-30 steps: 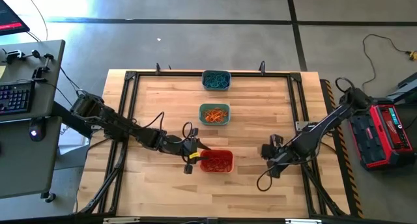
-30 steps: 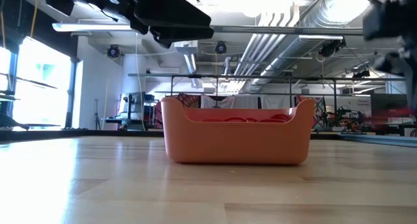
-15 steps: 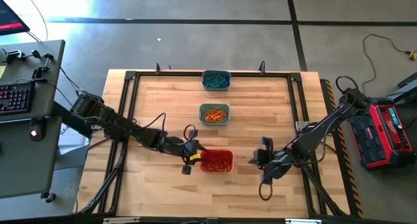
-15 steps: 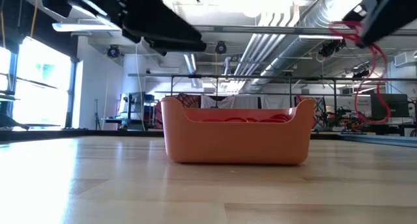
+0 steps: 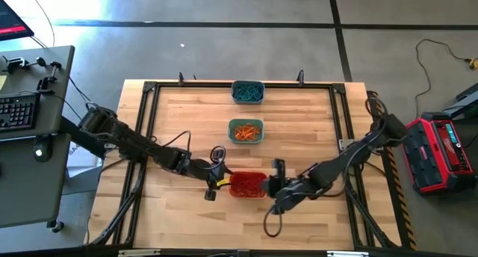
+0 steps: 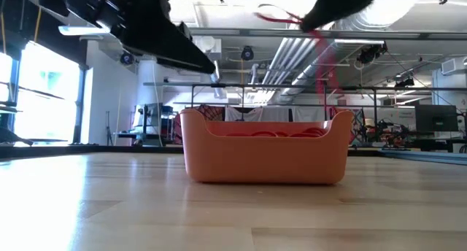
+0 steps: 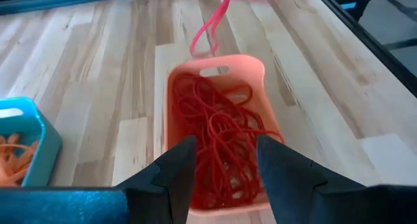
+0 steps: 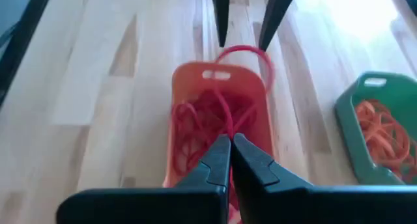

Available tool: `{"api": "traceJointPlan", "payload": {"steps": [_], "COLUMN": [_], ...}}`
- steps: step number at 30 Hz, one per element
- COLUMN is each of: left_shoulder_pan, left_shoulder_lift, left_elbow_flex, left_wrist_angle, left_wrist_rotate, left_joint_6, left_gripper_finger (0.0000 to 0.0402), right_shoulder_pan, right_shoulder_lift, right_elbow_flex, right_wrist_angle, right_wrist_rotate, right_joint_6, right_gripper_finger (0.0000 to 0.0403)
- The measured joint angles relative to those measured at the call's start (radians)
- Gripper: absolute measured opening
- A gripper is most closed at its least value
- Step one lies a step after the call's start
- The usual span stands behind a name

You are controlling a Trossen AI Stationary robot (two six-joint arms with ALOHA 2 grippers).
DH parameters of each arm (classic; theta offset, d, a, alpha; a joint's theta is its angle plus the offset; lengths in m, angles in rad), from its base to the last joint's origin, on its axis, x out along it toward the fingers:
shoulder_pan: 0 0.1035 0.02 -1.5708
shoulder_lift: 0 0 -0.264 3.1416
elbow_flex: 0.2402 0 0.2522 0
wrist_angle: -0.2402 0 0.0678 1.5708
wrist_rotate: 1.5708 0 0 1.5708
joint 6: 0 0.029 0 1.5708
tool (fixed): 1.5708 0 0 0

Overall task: Sort rubber bands into baskets
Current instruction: Put the red rubber band into the orange bin

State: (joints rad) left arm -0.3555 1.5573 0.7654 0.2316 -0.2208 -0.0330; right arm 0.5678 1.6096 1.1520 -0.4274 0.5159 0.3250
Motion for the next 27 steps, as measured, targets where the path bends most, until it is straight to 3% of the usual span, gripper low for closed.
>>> {"api": "traceJointPlan", "payload": {"steps": [12,22,27], "left_shoulder_pan": [-0.047,-0.051,-0.051], "left_shoulder_lift": [-0.104,-0.1,-0.1], "left_elbow_flex": [0.001,0.001,0.001], "left_wrist_angle": [-0.109,-0.131,-0.129], "left_wrist_rotate": [-0.082,-0.09,-0.087], "left_joint_6": [-0.014,-0.034,-0.036], "left_gripper_finger": [0.0155,0.0155,0.0155], "right_shoulder_pan": [-0.152,-0.259,-0.265], "right_shoulder_lift": [0.152,0.299,0.299], "right_elbow_flex": [0.024,0.024,0.024], "right_wrist_angle": [0.07,0.097,0.111], "right_wrist_rotate": [-0.169,-0.412,-0.423], "right_joint_6": [-0.081,-0.083,-0.12], "right_gripper_finger": [0.0,0.0002,0.0047]}}
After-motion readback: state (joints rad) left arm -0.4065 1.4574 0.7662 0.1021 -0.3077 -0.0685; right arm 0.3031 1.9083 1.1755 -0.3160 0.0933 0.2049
